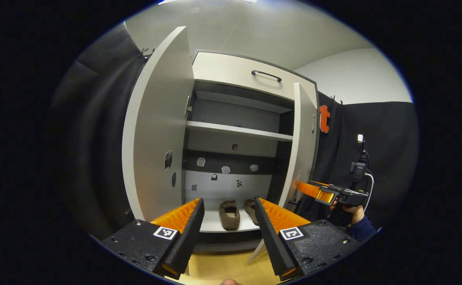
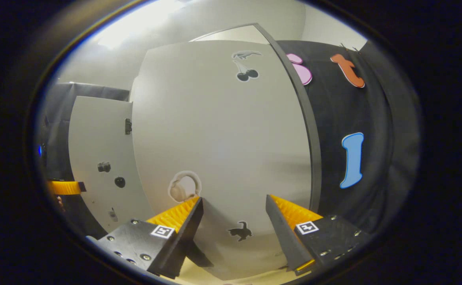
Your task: Grab one shoe with the right hand and put it into the shoe cabinet, grab the other shoe with the left hand and put it into the shoe cabinet; then close the right door with the right hand and the left door with the left hand.
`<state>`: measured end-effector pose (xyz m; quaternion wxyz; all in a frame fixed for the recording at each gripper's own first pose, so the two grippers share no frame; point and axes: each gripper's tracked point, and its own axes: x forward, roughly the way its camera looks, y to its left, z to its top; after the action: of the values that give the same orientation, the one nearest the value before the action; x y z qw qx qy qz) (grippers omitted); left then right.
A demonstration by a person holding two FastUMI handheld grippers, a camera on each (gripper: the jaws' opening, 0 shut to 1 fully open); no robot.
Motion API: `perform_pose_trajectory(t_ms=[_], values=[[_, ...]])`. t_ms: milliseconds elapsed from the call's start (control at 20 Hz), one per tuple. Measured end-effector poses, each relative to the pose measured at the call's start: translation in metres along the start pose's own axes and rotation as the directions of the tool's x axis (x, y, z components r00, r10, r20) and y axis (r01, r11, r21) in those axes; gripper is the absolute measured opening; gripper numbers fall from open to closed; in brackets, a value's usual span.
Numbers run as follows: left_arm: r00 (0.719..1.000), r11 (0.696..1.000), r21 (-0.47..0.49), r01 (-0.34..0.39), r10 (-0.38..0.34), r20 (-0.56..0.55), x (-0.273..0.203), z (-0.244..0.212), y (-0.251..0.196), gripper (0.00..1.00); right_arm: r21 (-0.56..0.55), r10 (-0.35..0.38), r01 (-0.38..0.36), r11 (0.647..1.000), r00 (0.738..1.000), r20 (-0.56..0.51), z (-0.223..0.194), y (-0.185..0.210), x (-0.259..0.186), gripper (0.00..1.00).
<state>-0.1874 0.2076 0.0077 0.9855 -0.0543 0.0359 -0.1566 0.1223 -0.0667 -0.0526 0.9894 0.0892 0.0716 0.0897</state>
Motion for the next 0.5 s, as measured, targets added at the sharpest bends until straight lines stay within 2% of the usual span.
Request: perform_pose_trajectory(t_ms=[50,300,350,400,500], values=[[1.000,1.000,-0.004,0.005,-0.005,0.005,-0.005,0.001,-0.001,0.79,0.006,0.000,0.000,1.000,1.000,-0.002,0.000,0.001,0.004,0.95],[1.000,1.000,-0.005,-0.016,0.016,0.024,-0.027,0.007,0.002,0.79,0.022,0.000,0.000,1.000,1.000,-0.001,-0.001,0.003,0.016,0.95],[0.999,1.000,-0.003,-0.022,0.023,0.027,-0.033,0.008,0.003,0.84,0.027,-0.003,0.003,1.000,1.000,-0.003,-0.001,0.002,0.025,0.95],[0.999,1.000,0.000,-0.028,0.028,0.031,-0.039,0.009,0.005,0.79,0.033,-0.006,0.006,0.999,1.000,-0.004,-0.001,0.002,0.030,0.95],[0.997,0.999,0.004,-0.051,0.051,0.049,-0.055,0.015,0.010,0.79,0.014,-0.029,0.029,0.999,1.000,0.000,-0.001,0.002,0.032,0.95]])
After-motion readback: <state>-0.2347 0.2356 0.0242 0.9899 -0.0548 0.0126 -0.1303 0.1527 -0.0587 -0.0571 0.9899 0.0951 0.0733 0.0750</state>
